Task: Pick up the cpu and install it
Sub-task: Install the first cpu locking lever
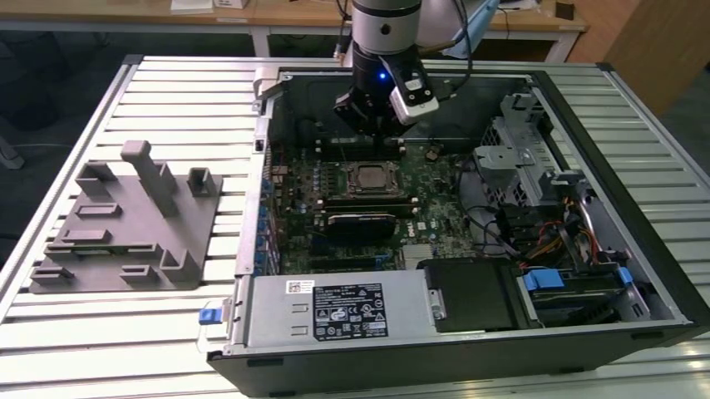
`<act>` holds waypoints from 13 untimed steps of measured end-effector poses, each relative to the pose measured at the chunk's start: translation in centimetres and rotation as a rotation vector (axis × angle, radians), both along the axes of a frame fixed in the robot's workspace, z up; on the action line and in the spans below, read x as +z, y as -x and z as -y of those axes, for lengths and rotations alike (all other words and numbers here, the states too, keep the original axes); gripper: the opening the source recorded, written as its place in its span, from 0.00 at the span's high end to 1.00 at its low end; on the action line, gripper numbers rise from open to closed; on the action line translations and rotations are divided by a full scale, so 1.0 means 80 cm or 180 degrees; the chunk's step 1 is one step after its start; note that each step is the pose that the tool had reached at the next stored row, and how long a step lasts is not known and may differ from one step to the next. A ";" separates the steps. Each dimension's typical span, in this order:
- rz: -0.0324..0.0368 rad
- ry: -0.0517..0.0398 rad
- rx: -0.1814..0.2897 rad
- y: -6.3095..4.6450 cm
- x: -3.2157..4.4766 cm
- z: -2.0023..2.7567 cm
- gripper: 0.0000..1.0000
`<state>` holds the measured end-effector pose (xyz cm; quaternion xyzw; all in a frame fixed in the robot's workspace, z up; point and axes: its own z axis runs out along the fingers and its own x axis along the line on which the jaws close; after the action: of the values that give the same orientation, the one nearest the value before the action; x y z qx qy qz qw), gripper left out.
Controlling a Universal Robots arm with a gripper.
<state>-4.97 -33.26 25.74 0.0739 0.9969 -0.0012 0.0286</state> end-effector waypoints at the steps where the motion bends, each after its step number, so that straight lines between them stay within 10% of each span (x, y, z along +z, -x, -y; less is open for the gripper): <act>1: 0.0000 0.0000 0.0000 0.000 0.0000 0.0000 0.89; 13: 0.0003 0.0000 0.0000 0.008 -0.0005 0.0008 0.89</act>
<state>-5.64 -33.32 25.69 0.0739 0.9968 -0.0012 0.0290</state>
